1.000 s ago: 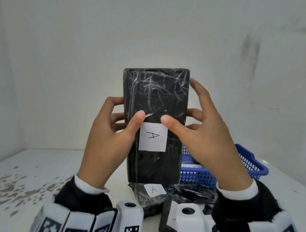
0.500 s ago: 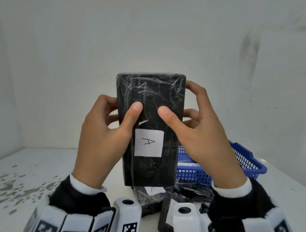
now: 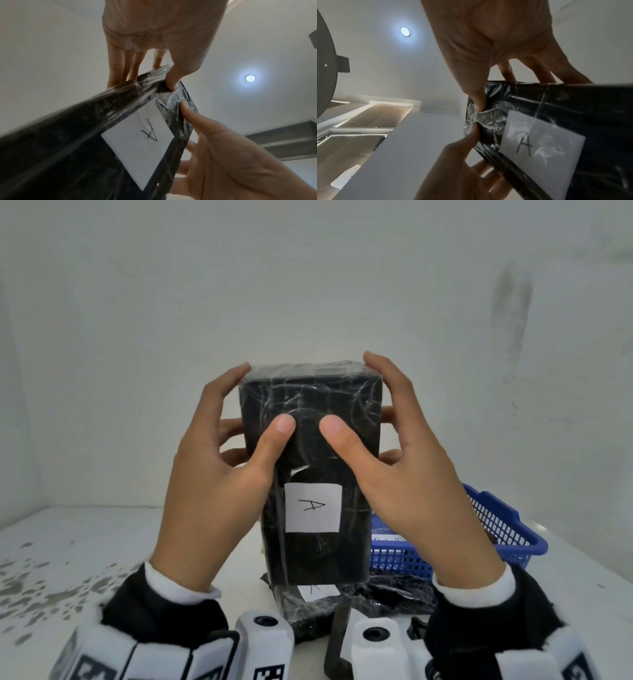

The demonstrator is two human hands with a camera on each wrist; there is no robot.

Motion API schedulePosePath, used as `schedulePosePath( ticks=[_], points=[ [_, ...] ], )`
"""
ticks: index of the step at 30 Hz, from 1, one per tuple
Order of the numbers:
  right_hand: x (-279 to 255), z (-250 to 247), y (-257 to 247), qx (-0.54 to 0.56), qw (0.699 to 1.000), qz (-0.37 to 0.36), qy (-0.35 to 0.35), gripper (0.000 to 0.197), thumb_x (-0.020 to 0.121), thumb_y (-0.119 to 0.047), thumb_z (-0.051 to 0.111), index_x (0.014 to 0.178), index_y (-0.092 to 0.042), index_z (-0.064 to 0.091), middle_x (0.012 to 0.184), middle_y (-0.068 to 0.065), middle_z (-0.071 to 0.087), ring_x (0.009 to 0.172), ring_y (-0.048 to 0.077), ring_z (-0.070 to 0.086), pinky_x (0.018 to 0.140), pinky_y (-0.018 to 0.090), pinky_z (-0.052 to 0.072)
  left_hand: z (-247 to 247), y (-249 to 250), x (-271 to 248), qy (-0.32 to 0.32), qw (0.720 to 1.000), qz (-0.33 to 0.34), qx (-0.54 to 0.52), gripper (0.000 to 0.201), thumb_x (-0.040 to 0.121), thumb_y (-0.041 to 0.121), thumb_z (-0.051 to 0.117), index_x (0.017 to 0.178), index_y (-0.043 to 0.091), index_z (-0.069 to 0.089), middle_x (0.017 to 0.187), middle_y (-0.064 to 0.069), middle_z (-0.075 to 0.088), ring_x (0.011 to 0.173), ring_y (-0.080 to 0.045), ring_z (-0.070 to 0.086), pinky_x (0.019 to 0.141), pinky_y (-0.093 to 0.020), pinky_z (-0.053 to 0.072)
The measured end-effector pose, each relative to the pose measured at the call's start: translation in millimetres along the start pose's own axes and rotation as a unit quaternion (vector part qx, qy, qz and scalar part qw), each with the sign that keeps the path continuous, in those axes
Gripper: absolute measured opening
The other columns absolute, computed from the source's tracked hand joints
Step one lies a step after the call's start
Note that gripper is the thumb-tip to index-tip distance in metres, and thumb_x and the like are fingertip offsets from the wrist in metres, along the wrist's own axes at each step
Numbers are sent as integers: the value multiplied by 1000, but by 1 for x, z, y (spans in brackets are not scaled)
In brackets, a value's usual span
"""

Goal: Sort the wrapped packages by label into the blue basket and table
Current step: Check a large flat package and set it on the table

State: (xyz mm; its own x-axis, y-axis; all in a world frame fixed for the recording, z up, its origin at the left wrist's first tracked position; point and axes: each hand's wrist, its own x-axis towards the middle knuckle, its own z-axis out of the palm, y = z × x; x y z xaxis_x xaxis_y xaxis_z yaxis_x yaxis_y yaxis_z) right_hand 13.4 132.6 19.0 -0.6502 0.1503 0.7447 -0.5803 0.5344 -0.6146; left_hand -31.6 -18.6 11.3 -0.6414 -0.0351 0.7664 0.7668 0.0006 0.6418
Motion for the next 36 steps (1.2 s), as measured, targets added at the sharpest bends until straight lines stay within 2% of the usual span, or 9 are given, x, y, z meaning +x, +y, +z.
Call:
schedulePosePath(
  ticks=[5, 10, 14, 18, 22, 25, 29, 33, 36],
  points=[
    [0, 0, -3, 27, 999, 26, 1, 46, 85, -58, 61, 123, -64, 37, 96, -18, 63, 67, 4, 71, 62, 12, 54, -1, 0, 0, 6, 1000, -9, -23, 56, 73, 47, 63, 127, 35, 52, 86, 25, 71, 78, 7, 68, 66, -18, 57],
    [-1, 3, -4, 33, 999, 22, 5, 42, 85, -57, 61, 120, -66, 37, 96, -19, 63, 71, 3, 72, 61, 13, 54, -3, 2, 2, 16, 999, -20, -46, 47, 72, 48, 63, 116, 34, 54, 80, 13, 72, 69, 0, 70, 58, -24, 58],
    [-1, 2, -3, 25, 999, 19, 18, 45, 84, -61, 60, 123, -67, 38, 96, -23, 63, 73, 1, 70, 63, 12, 52, -10, 1, 4, -31, 999, -22, -27, 58, 68, 60, 77, 116, 47, 47, 99, 12, 73, 84, -8, 72, 66, -32, 61],
    [0, 4, -2, 17, 1000, 14, 19, 61, 81, -65, 58, 135, -68, 29, 108, -24, 61, 85, 2, 70, 73, 15, 56, -21, 2, 9, -69, 998, -9, 2, 69, 67, 44, 75, 124, 65, 41, 107, 16, 70, 95, -12, 70, 73, -37, 59],
    [5, -4, 4, 13, 998, 48, 34, 79, 75, -67, 59, 140, -68, 15, 129, -12, 56, 94, 0, 68, 67, 5, 48, -31, -1, 15, 8, 997, -50, -55, 49, 65, 41, 77, 111, 42, 59, 100, 2, 69, 82, -7, 71, 53, -33, 59],
    [8, -16, 10, -43, 996, 78, 12, 87, 77, -66, 60, 144, -66, 4, 154, -8, 39, 123, 11, 56, 84, 19, 41, -40, -6, 21, 72, 987, -86, -115, 38, 79, 34, 72, 111, 36, 52, 106, -6, 68, 94, -23, 71, 54, -34, 59],
    [7, -24, 9, -72, 986, 141, -62, 99, 70, -70, 59, 142, -70, -10, 163, -3, 30, 131, 16, 53, 92, 30, 36, -42, -6, 22, 123, 972, -101, -174, 32, 89, 30, 66, 111, 30, 42, 83, 7, 68, 82, -20, 73, 60, -41, 61],
    [6, -23, 13, -46, 977, 166, -129, 114, 60, -71, 68, 140, -71, -13, 149, -13, 48, 134, 15, 53, 104, 41, 46, -35, -4, 20, 126, 949, -142, -249, 31, 92, 32, 62, 112, 24, 39, 98, 0, 67, 89, -29, 73, 65, -46, 61],
    [10, -22, 28, 48, 983, 134, -117, 113, 63, -45, 84, 146, -64, 10, 129, -15, 65, 115, 11, 67, 88, 49, 59, -27, -5, 19, 111, 931, -180, -298, 26, 92, 33, 61, 104, 23, 41, 107, -1, 65, 91, -33, 72, 66, -46, 60]
  ],
)
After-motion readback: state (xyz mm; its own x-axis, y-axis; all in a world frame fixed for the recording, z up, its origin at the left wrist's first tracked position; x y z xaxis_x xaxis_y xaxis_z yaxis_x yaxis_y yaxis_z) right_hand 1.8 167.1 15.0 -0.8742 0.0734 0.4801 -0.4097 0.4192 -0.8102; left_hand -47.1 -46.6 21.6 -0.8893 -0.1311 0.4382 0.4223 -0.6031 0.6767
